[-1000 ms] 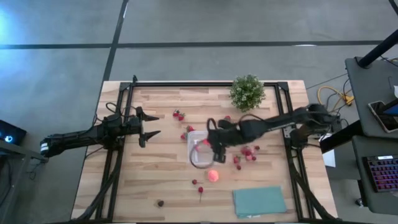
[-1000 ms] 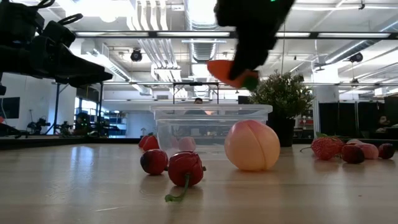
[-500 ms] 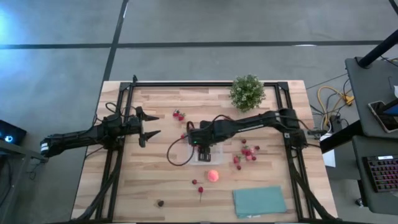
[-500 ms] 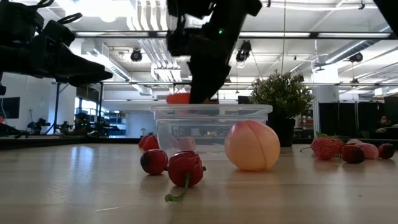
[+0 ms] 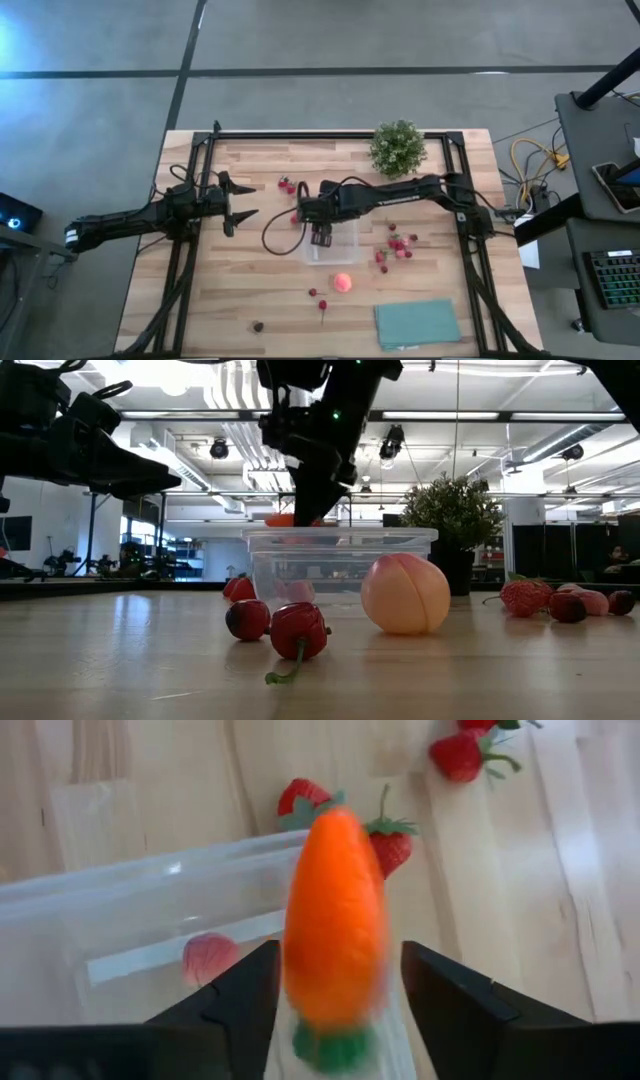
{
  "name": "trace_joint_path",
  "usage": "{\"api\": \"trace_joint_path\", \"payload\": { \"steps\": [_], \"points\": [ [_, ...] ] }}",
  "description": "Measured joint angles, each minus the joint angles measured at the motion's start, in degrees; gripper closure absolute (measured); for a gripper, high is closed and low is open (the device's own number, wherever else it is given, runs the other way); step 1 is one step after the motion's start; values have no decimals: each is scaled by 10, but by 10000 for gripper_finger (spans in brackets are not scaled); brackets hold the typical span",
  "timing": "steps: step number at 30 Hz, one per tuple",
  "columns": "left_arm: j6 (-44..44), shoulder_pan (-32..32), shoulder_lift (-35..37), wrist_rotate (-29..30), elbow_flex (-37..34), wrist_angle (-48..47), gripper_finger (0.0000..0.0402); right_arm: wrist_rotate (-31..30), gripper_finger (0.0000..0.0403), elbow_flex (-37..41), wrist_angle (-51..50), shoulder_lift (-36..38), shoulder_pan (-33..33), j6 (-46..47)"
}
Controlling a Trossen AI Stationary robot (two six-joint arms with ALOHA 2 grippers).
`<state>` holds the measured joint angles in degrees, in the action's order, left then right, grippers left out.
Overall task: Pick and placing Produce into tupperware
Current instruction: Put the carrot into the transparent bin, then put the strawberry into the transparent bin
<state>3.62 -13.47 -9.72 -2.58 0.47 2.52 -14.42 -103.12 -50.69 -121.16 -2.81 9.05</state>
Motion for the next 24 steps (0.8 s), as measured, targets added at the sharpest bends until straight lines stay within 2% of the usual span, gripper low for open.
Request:
{"api": "trace_joint_path", "payload": {
  "steps": [7, 11, 16, 24],
  "points": [
    [0, 0, 0, 0, 0, 0, 119, 9, 135, -16, -52, 0, 0, 29],
    [0, 0, 0, 0, 0, 0, 119, 6, 115, -18, -87, 0, 0, 48],
    [0, 0, 0, 0, 0, 0, 119, -21, 108, -17, -146, 5, -1, 132],
    [0, 0, 0, 0, 0, 0, 119, -21, 120, -17, -246, 18, -21, 287]
  ]
}}
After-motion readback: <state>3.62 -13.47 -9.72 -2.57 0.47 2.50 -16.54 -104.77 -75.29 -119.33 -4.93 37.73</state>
